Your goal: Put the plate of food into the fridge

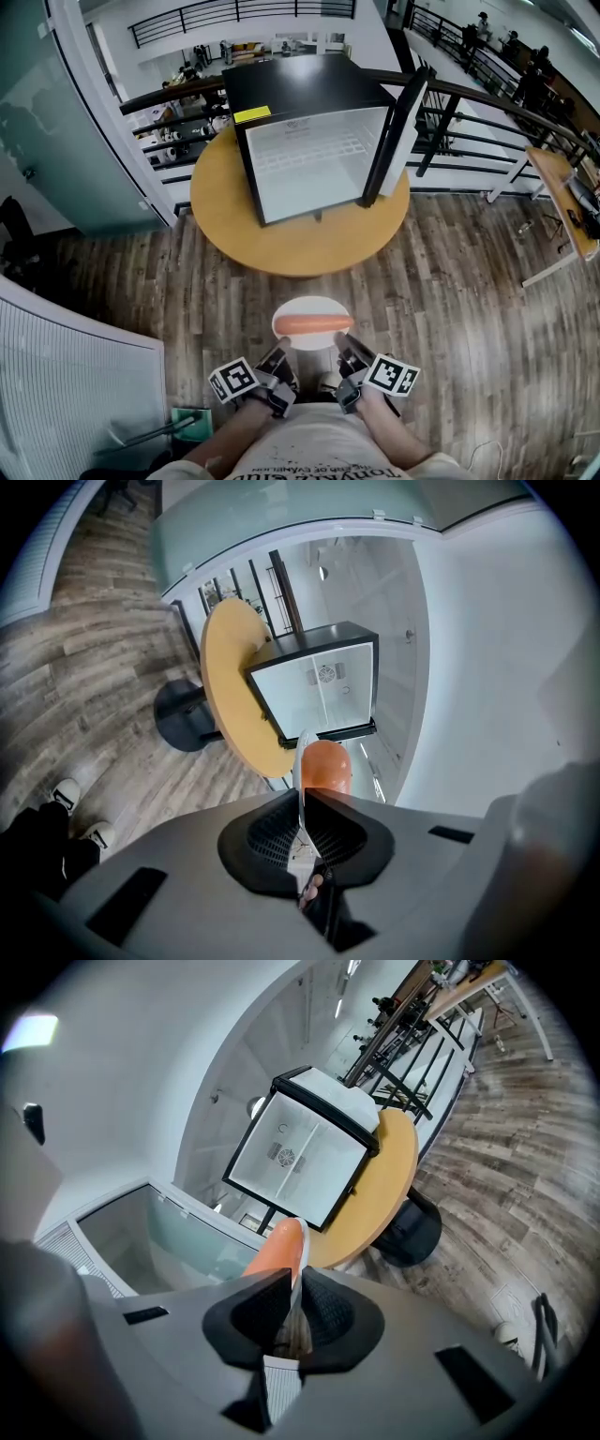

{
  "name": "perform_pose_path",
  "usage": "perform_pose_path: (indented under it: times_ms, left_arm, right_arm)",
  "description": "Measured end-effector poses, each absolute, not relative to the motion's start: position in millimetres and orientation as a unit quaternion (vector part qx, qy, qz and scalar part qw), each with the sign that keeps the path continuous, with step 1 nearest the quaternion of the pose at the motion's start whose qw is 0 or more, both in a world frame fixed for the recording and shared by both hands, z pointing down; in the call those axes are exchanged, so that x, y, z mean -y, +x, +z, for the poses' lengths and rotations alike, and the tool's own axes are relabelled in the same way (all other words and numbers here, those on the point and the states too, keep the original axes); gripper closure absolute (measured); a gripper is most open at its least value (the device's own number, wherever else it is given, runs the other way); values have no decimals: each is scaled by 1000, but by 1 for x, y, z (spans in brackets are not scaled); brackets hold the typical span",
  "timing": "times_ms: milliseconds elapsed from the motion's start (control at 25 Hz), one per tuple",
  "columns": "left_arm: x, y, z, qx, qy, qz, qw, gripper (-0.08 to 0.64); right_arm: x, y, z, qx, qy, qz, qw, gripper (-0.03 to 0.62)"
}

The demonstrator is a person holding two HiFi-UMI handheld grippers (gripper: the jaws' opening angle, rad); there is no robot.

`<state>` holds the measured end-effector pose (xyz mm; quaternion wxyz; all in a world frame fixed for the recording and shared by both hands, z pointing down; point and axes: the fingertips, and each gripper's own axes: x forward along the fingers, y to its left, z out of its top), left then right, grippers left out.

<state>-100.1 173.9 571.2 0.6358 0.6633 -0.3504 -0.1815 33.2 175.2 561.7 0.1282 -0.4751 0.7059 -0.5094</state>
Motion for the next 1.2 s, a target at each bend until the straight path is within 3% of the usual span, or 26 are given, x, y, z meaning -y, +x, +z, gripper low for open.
perform_pose_path:
  times_ms: [640,1200]
  left_arm:
    - [-155,-140,573,328,689,-153,628,528]
    - [-108,-125,578,326,680,-157,638,528]
  right_arm:
    - [-166,-7,566,-689,-489,-512,153,541]
    - [-117,8,571,-689,-489,-512,153,541]
